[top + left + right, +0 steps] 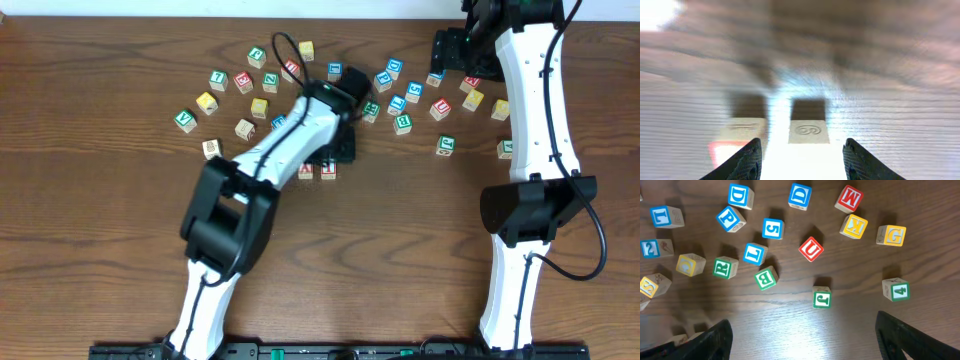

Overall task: Spell out AI2
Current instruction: 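Release the I block, retract the left arm, move right gripper to blue 2 block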

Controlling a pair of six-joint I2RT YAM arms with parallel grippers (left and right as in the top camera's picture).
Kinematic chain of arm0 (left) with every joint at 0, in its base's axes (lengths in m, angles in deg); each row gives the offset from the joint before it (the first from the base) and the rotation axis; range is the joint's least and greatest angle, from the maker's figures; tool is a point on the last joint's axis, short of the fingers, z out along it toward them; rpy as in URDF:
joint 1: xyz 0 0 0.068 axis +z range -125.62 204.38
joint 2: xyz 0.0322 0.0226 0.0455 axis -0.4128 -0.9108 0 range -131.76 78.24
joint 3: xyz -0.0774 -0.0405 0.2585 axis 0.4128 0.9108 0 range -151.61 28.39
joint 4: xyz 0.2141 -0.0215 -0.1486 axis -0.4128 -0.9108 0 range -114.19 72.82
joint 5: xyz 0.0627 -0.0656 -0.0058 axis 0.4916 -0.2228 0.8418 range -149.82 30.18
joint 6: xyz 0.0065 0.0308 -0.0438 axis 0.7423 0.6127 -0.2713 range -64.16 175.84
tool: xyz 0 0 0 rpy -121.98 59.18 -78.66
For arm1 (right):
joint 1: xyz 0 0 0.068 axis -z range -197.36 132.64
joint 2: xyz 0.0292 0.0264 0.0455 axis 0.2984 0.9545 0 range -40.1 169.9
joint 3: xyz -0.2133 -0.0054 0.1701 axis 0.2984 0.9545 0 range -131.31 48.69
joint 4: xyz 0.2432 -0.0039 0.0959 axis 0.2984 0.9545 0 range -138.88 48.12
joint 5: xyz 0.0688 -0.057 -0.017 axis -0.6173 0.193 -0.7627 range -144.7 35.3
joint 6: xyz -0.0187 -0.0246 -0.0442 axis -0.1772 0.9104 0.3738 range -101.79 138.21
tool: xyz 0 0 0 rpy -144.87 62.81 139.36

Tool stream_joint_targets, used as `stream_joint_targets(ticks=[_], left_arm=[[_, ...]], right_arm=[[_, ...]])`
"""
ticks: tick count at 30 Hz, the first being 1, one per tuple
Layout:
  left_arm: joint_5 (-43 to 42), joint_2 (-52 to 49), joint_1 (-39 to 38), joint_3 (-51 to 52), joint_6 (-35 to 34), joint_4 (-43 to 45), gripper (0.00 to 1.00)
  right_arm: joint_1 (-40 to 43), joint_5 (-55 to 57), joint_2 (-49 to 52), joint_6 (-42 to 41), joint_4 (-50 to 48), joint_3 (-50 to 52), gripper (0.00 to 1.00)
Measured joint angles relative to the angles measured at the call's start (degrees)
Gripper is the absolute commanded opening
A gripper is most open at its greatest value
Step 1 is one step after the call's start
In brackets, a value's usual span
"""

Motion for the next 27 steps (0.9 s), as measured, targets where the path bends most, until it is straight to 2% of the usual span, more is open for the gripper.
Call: stream_joint_targets(ticks=[14,21,27], left_arm=[[0.07,21.70,12.87,-1.29,5.75,-0.48,0.51],[0.04,23.56,19.26,-1.38,7.48,-3.13,0.51],[0.04,23.56,26.88,-1.38,8.81,-3.96,0.52]], right_arm=[[-3.10,-2.84,0.00,0.00,-5.18,0.00,0.83],[-9.03,-3.80,0.00,0.00,-9.86,0.00,0.82],[-13.35,-6.43,0.28,-0.07,-18.71,0.02,0.83]])
